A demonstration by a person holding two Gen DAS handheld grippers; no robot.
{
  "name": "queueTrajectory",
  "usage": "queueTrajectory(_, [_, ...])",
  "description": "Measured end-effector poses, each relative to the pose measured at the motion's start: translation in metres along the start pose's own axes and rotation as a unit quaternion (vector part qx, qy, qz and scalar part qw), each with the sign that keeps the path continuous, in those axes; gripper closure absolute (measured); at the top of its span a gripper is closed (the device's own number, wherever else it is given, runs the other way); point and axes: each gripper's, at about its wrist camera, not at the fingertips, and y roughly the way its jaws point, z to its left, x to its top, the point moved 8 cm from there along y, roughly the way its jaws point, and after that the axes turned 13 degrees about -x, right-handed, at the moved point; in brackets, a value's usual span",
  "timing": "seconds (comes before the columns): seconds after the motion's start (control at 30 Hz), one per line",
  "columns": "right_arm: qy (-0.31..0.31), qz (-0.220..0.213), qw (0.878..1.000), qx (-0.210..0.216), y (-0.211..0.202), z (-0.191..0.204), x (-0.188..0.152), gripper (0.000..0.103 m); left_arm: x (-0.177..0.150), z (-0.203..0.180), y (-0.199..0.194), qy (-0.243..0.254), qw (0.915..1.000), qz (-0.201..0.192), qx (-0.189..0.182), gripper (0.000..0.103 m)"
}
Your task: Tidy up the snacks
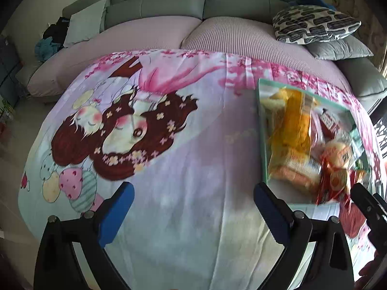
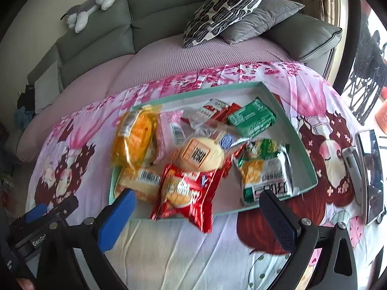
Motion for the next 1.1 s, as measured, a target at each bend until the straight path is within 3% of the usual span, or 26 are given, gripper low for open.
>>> queueTrajectory(0.37, [-0.023,0.024,0.999,-0.010,0.001,0.010,-0.039,0.000,-0.033,0.017,0.005,0.013,0.9987,0.038,0.031,0.004])
queueTrajectory(1.1, [-0.045,0.033,0.998,-0.015,0.016,0.018,-0.037,0.000,-0.029,0.025,0.025,0.009,0.9970,0.058,0.050,0.004])
